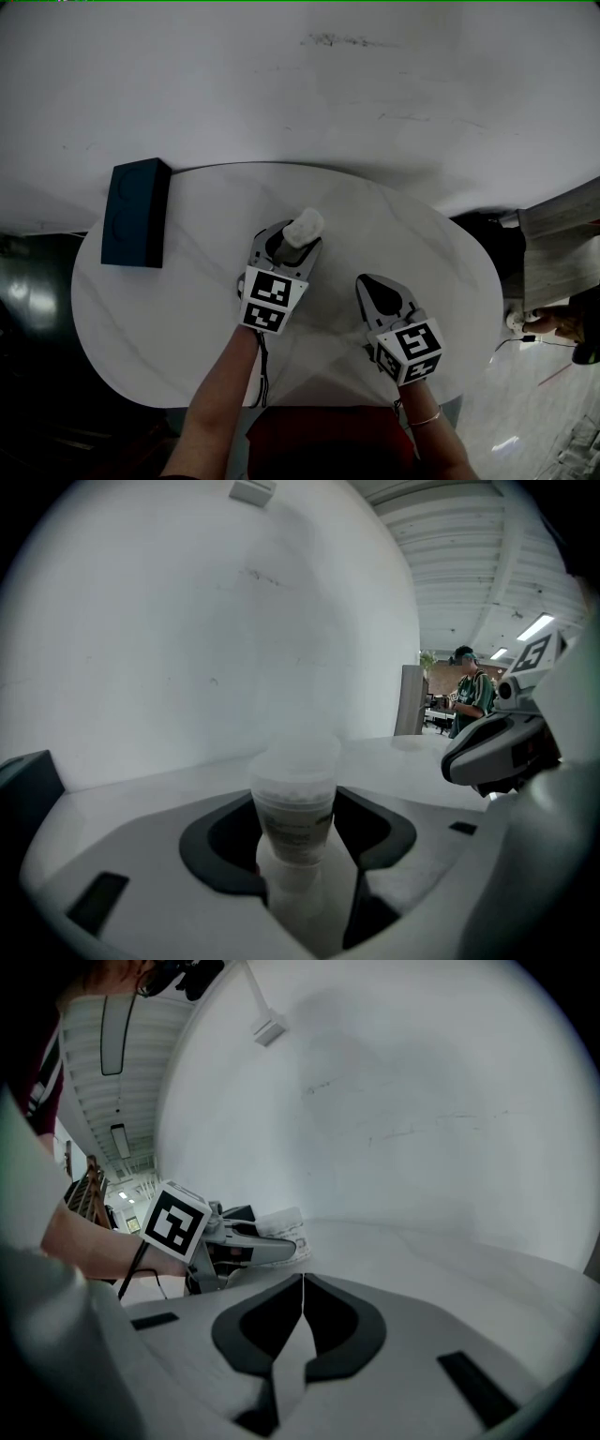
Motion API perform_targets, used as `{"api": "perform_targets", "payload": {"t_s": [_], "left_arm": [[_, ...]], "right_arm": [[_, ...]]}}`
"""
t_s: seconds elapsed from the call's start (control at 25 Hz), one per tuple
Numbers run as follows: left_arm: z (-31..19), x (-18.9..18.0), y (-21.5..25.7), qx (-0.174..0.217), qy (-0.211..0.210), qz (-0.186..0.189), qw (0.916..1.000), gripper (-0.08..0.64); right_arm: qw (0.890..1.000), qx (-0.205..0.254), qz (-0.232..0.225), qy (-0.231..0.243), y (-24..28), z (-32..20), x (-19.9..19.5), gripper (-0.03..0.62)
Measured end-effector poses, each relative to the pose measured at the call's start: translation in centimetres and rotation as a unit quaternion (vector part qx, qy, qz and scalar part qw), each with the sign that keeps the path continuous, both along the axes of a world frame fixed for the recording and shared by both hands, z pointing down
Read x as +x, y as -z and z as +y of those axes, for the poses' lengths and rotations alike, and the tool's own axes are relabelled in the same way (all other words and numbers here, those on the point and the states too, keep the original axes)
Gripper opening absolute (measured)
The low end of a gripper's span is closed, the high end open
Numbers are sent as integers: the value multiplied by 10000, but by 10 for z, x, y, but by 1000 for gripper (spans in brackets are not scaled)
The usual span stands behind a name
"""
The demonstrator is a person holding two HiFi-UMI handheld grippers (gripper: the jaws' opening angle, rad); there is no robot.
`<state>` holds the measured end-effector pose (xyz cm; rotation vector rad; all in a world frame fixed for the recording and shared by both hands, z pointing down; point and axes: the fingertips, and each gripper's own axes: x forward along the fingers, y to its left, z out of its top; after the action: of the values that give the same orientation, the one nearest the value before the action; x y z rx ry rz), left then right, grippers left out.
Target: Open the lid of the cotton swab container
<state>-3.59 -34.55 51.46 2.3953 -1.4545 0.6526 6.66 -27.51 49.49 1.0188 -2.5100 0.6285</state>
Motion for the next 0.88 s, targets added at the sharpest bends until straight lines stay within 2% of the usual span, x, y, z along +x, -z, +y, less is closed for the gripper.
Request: {"api": "perform_targets", "payload": {"t_s": [0.48, 0.88], "left_arm": [[35, -8, 40, 187, -116, 253, 9994, 242], [94, -23, 51, 227, -182, 158, 9995, 242]], "right_arm": [[9994, 279, -92, 174, 24, 21, -13, 15], [9977, 561, -143, 346, 46, 53, -29, 15]]}}
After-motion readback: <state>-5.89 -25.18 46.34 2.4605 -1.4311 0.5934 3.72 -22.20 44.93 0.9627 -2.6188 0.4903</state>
